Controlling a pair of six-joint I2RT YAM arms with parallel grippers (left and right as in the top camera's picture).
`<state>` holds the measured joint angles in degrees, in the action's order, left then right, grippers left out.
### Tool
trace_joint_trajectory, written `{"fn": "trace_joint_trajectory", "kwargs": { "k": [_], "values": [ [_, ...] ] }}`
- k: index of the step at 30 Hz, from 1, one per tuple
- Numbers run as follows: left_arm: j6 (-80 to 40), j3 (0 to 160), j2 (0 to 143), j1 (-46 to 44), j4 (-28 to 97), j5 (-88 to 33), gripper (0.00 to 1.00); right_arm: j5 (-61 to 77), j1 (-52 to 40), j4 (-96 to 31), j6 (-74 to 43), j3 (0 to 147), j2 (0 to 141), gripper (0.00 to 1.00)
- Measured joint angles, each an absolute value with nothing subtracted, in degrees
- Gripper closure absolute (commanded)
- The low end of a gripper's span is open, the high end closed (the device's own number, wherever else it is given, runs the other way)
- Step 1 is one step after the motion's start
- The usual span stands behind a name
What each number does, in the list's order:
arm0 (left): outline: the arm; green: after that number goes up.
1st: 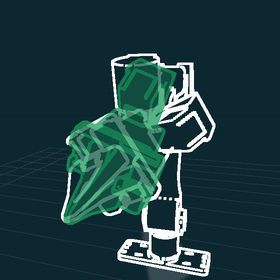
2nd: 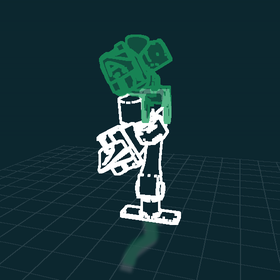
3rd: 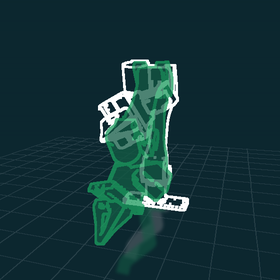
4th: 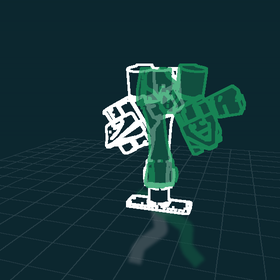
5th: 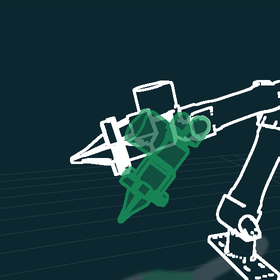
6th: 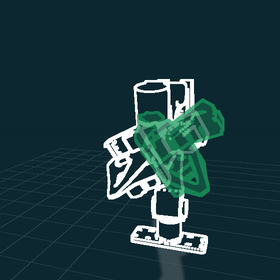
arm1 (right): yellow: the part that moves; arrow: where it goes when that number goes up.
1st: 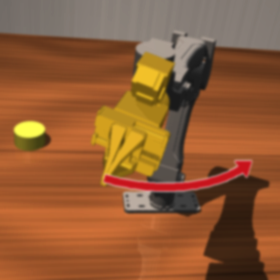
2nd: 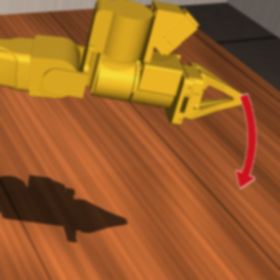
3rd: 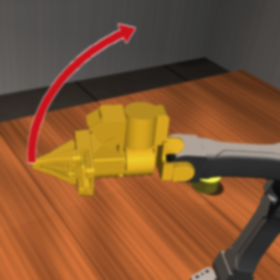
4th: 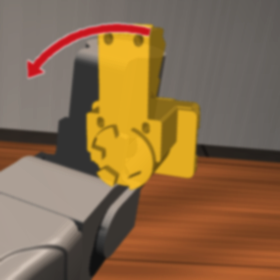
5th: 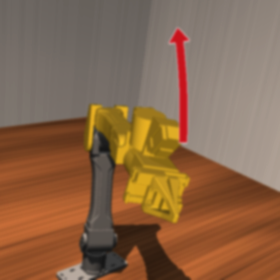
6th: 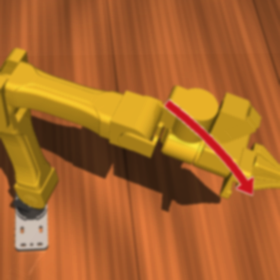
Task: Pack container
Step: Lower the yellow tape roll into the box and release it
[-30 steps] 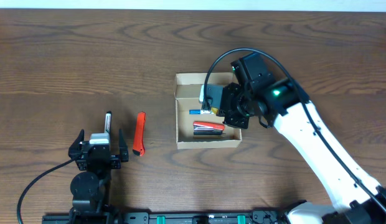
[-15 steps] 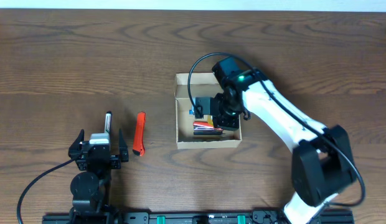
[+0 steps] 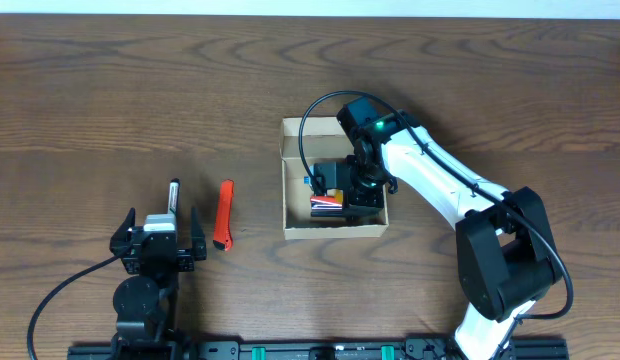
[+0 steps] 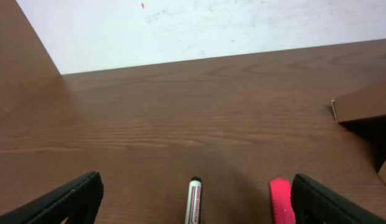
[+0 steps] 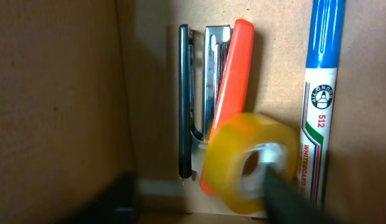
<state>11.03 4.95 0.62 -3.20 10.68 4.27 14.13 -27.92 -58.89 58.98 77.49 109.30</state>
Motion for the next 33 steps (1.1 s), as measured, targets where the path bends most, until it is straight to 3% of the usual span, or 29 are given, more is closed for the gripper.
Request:
{"fn": "trace_joint_trajectory", "kwargs": {
  "k": [5,13,22,33],
  "values": [
    [11.0,5.0,0.6,-3.2,10.7,4.3,0.05,14.4,-27.9,-58.8,58.8,77.5,109.3,0.14],
    [11.0,5.0,0.6,-3.2,10.7,4.3,0.04,19.3,-27.9,-60.7,58.3,78.3,108.0,0.05],
    [10.6,4.7,0.6,-3.2,9.6,5.1,0.05,21.5,-27.7,-63.8,52.3,82.3,90.8,0.01],
    [-10.4,10.8,5.7,-3.2,11.4,5.1,0.04,22.3,-14.4,-64.4,38.8,82.9,78.7,0.01]
  ]
}}
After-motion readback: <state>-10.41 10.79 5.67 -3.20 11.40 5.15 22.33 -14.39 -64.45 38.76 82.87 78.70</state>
